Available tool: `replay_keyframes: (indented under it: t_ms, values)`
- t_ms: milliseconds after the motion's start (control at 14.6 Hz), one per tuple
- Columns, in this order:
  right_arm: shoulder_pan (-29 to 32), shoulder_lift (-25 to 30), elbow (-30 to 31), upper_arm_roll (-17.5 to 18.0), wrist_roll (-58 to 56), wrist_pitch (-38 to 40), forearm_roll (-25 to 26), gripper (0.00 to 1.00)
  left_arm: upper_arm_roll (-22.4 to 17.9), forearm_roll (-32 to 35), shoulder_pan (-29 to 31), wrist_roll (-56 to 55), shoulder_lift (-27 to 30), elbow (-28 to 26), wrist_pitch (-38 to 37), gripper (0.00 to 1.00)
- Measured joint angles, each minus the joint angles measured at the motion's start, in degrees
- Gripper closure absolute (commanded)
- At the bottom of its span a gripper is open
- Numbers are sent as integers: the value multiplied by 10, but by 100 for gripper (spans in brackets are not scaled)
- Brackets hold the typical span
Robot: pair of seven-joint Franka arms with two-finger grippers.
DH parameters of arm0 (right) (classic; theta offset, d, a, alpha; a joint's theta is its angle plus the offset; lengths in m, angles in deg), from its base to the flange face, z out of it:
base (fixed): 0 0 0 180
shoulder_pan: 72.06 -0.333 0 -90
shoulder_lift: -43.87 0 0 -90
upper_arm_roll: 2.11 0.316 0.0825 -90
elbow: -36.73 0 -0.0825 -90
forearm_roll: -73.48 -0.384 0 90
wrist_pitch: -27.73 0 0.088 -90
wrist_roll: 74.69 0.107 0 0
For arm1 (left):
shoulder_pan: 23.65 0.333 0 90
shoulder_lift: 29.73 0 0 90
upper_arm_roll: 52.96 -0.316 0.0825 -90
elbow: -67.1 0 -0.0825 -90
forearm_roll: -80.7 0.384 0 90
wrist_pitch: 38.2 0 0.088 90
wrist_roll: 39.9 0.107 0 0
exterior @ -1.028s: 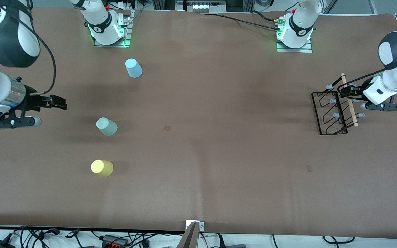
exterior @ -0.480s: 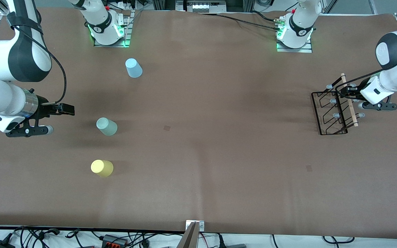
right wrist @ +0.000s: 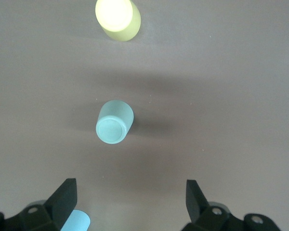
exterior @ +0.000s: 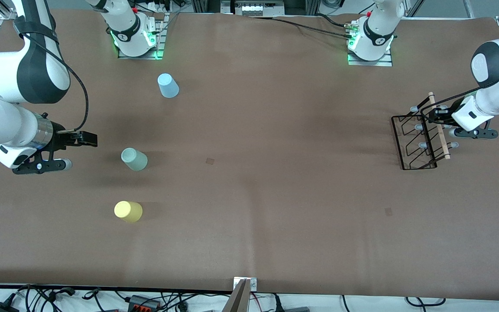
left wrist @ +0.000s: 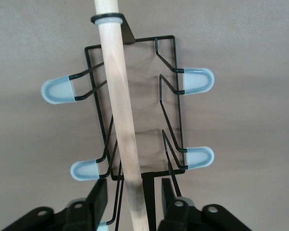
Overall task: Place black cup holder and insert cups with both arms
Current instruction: 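Close the left gripper on the wooden handle of the wire holder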
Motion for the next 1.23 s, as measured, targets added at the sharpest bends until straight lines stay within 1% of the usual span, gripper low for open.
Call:
replay_keyframes:
  t_ms: [137, 548, 754, 891, 1097, 1234]
  values:
    - [1, 0, -5, -1, 0, -2, 0, 0, 0, 0, 0, 0, 0, 0, 0, 63]
    - [1, 0, -8, -2, 0, -26, 0, 0, 0, 0, 0, 0, 0, 0, 0, 88]
    - [0, 0, -8, -2, 0, -27, 0, 0, 0, 0, 0, 0, 0, 0, 1, 96]
    - [0, 0, -8, -1, 4, -27, 0, 0, 0, 0, 0, 0, 0, 0, 1, 99]
    - [-2, -4, -1, -1, 15, -24, 0, 0, 0, 0, 0, -1, 0, 0, 1, 99]
    - [-7, -16, 5, -1, 21, -23, 0, 0, 1, -12, 0, -3, 0, 6, -12, 99]
